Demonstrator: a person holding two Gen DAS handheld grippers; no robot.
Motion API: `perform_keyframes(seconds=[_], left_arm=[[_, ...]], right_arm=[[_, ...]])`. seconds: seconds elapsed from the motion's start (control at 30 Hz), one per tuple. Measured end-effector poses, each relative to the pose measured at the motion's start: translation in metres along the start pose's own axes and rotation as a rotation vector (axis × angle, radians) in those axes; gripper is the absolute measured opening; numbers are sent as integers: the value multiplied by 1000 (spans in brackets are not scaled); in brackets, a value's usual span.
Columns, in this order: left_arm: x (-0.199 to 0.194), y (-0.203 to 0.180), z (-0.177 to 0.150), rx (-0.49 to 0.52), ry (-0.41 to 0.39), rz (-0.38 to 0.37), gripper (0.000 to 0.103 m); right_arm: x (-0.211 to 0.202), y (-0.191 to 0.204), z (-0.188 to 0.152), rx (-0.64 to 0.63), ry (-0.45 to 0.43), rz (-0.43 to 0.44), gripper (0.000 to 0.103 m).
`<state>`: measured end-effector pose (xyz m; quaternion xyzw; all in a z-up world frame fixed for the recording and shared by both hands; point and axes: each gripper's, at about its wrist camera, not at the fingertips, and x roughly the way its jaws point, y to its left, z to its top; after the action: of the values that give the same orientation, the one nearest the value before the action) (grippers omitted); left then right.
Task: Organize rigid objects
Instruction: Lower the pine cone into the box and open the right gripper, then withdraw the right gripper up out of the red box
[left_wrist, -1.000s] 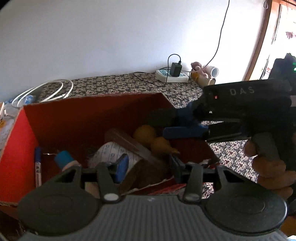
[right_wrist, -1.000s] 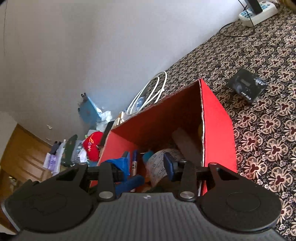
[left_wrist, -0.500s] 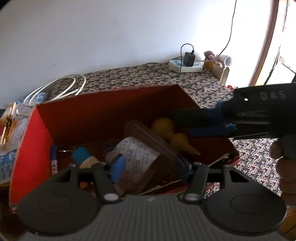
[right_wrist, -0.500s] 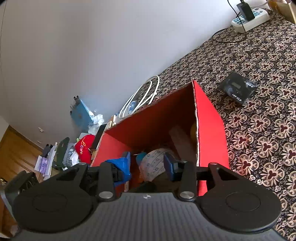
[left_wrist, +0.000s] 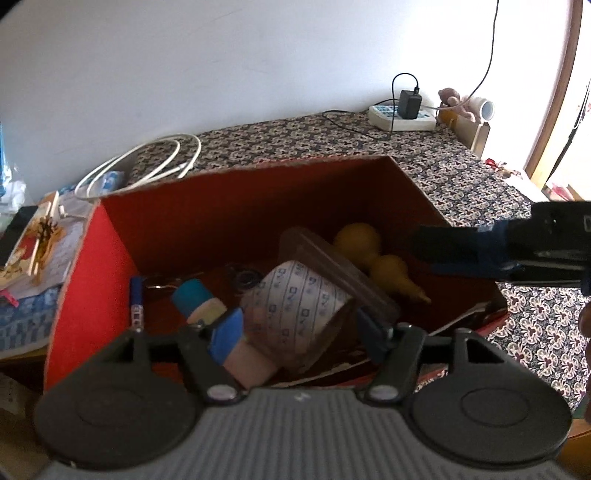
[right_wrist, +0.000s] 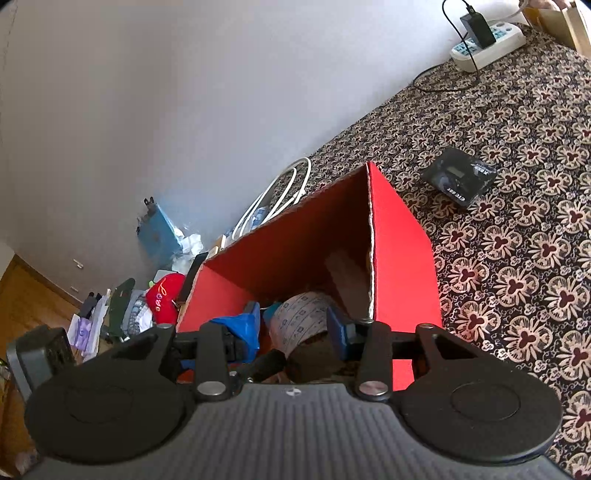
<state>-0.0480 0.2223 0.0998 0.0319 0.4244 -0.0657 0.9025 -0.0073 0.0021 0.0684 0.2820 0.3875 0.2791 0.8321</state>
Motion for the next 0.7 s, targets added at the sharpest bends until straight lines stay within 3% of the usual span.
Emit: perform_keyframes(seconds=[0.23, 0.7], left_arm=[[-7, -4, 1, -31, 15, 93, 70], [-23, -36, 13, -104, 8, 199, 70]], right_arm=[[-4, 9, 4, -146, 1, -19, 25], [-26, -22, 29, -168, 46, 62, 25]])
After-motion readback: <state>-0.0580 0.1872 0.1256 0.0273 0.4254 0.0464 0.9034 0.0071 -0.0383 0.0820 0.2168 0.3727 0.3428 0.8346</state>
